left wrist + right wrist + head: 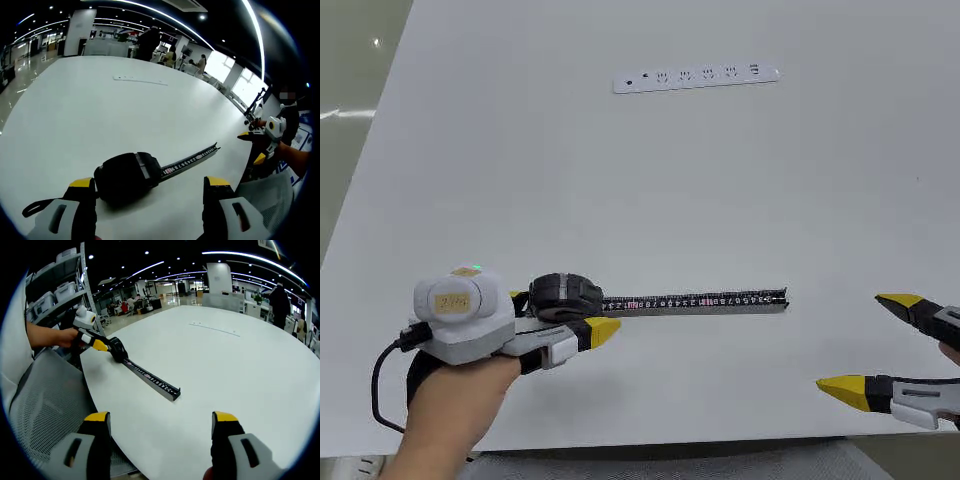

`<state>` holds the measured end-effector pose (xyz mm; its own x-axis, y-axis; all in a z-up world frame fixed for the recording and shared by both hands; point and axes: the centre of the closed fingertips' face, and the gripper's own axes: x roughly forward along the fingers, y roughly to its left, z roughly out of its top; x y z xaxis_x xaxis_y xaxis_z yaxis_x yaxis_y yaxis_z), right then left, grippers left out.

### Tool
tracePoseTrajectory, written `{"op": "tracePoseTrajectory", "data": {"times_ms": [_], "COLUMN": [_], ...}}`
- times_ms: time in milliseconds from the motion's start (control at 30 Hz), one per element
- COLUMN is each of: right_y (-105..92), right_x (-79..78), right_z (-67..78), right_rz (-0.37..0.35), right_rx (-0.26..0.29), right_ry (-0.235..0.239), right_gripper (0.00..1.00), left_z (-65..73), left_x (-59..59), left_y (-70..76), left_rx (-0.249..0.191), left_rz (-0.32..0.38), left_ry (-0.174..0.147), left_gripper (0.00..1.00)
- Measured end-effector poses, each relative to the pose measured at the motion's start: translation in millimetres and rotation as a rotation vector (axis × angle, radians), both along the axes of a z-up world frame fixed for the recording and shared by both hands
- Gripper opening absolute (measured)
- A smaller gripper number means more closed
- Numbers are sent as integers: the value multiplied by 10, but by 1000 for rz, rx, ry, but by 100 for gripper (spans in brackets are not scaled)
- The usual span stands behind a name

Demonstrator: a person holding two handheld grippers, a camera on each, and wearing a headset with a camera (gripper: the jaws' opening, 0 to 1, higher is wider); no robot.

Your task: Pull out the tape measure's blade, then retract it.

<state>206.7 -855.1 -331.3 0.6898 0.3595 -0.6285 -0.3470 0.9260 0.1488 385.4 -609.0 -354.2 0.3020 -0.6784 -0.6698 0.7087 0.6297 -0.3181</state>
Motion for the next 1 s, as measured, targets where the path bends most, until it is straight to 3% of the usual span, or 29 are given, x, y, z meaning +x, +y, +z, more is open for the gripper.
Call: {"op": "tracePoseTrajectory", "data": {"times_ms": [333, 533, 800, 867, 1000], "right_y": [18, 47, 66, 73, 73], "right_x": [34, 49, 117, 137, 196], "right_z": [-24, -69, -120, -132, -138], "right_rz": [8, 29, 48, 52, 56], "right_rx": [3, -4, -15, -13, -14], "right_ry": [-1, 3, -13, -17, -42], "right_gripper": [83, 81, 75, 73, 67], "left_z": [2, -35, -54, -77, -81], "left_x": [-4, 0, 19, 22, 41], "left_y": [7, 24, 14, 16, 17], "left_rx": [0, 21, 0, -7, -4], "left_rz": [11, 6, 51, 70, 87], "left_ry": [2, -17, -5, 15, 13], "left_gripper": [85, 83, 82, 82, 81]}}
